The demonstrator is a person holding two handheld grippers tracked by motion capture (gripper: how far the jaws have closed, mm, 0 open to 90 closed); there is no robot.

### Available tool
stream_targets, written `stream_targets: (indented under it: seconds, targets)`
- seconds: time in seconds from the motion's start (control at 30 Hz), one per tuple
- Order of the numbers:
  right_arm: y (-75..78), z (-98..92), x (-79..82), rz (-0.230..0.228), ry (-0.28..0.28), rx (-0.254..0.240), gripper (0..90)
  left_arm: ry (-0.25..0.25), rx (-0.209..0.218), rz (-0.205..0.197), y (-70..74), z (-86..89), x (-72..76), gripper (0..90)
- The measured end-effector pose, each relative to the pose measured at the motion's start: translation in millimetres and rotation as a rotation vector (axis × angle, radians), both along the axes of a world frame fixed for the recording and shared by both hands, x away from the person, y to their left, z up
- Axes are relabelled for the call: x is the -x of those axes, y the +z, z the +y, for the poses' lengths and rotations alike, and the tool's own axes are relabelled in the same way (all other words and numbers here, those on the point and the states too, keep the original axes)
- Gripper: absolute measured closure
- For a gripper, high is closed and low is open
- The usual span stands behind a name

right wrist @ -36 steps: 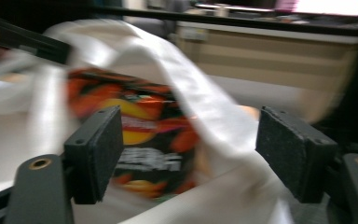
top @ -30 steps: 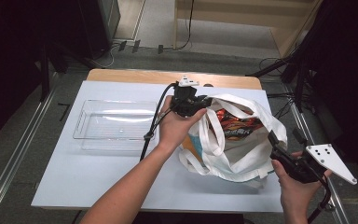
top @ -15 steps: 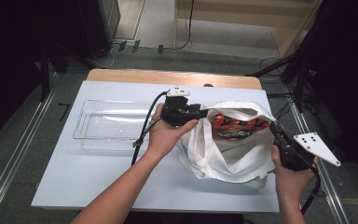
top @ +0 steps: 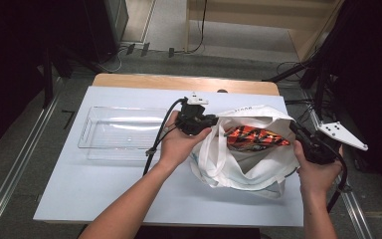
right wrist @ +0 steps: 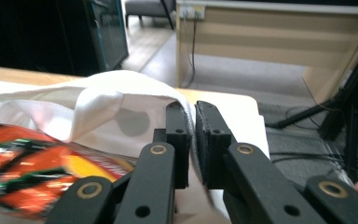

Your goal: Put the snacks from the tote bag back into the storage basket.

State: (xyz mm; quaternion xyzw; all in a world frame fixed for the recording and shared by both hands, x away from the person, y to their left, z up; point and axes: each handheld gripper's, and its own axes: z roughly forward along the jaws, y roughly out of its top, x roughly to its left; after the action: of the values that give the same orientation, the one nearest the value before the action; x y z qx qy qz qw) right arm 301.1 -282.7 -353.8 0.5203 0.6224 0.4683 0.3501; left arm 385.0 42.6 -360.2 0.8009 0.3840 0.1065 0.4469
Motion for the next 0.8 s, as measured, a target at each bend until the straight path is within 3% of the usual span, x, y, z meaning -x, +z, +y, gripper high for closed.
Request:
stream_targets:
  seconds: [0.1,0.17,0.27,0.4,0.47,0.53,0.6,0.67,0.8]
  targets:
    - [-8.4,-5.9,-9.3,0.025,-0.011,-0.007,81.4,0.024,-0.006,0.021,-12.7,-6.5,-8.8,81.4]
    - [-19.2,-13.4,-21.7,0.066,-0.005,-0.028,80.9,0.043,-0.018,0.03,-20.7,-10.3,-13.7,80.8]
    - [-43.6,-23.7,-40.2,0.146,-0.006,-0.073,80.7,0.06,-0.072,0.037,-35.3,-18.0,-19.4,79.0]
    - [-79.9,-32.2,-56.9,0.253,0.004,-0.105,81.3,0.064,-0.076,0.068,-49.0,-19.4,-24.1,78.1]
    - [-94.6,-32.8,-60.3,0.286,0.015,-0.126,80.3,0.069,-0.102,0.062,-52.6,-19.9,-24.6,77.5]
    - [-100.9,-33.3,-60.0,0.28,0.027,-0.157,76.4,0.084,-0.123,0.063,-57.0,-21.2,-25.3,77.6]
    - [-97.3,-36.1,-55.9,0.257,0.037,-0.214,69.3,0.098,-0.121,0.07,-61.6,-21.0,-25.6,77.6]
    - [-87.7,-39.3,-47.6,0.217,0.059,-0.247,60.9,0.108,-0.124,0.068,-65.1,-20.5,-24.7,77.6]
    - [-60.9,-52.7,-15.3,0.143,0.021,-0.293,53.6,0.113,-0.1,0.092,-68.3,-16.7,-24.2,78.1]
